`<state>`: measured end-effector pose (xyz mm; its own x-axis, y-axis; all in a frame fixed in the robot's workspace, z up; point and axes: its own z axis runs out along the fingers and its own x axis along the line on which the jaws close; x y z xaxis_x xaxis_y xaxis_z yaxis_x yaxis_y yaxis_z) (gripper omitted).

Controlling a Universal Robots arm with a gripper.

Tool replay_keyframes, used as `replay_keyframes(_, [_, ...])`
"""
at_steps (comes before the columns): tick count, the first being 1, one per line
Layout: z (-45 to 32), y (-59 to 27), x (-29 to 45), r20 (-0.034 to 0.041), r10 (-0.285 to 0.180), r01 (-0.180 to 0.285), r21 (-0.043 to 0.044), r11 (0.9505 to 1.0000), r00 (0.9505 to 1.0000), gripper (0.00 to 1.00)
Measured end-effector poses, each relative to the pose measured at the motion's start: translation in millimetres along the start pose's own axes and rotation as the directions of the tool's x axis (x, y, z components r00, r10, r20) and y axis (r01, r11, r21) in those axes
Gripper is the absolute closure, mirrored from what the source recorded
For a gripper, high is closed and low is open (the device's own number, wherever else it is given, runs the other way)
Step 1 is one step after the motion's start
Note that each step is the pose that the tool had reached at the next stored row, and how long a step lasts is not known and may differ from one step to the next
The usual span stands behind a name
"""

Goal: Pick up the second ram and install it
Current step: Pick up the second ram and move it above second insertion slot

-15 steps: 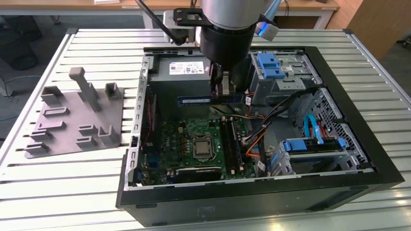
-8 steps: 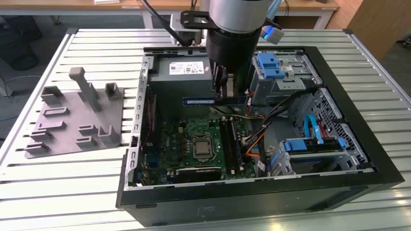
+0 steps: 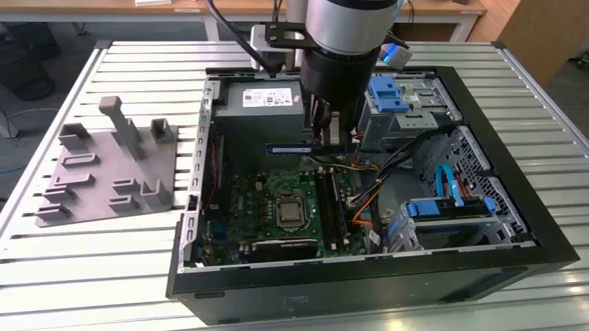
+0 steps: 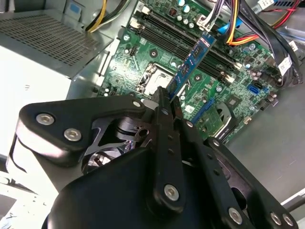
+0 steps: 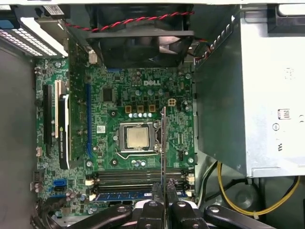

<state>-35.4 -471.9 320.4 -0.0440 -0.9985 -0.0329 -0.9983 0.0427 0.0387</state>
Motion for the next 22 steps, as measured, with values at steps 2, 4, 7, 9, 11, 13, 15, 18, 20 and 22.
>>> replay_keyframes(2, [1.5, -0.4, 1.9, 0.0001, 0.002, -0.002, 0.0001, 1.0000, 1.0000, 0.86])
replay_keyframes(4, [3.2, -1.0, 3.6, 0.0003, 0.004, -0.004, 0.0002, 1.0000, 1.0000, 0.86])
replay_keyframes(7, [5.8, -2.2, 5.6, 0.0003, 0.007, -0.007, 0.0002, 1.0000, 1.0000, 0.86])
replay_keyframes(9, [7.3, -3.0, 6.7, 0.0004, 0.008, -0.008, 0.0003, 1.0000, 1.0000, 0.86])
replay_keyframes(11, [8.8, -3.8, 7.8, 0.0003, 0.010, -0.010, 0.0003, 0.9999, 0.9999, 0.86])
replay_keyframes(13, [10.5, -4.6, 8.9, 0.0005, 0.012, -0.012, 0.0004, 0.9999, 0.9999, 0.86])
replay_keyframes(15, [12.1, -5.5, 10.0, 0.0005, 0.014, -0.014, 0.0004, 0.9999, 0.9999, 0.86])
replay_keyframes(18, [14.8, -6.7, 11.6, 0.0007, 0.017, -0.017, 0.0005, 0.9999, 0.9999, 0.86])
replay_keyframes(20, [17.1, -7.5, 12.9, 0.0008, 0.018, -0.018, 0.0006, 0.9998, 0.9998, 0.86])
replay_keyframes(22, [19.6, -7.9, 14.9, 0.0007, 0.020, -0.020, 0.0006, 0.9998, 0.9998, 0.86])
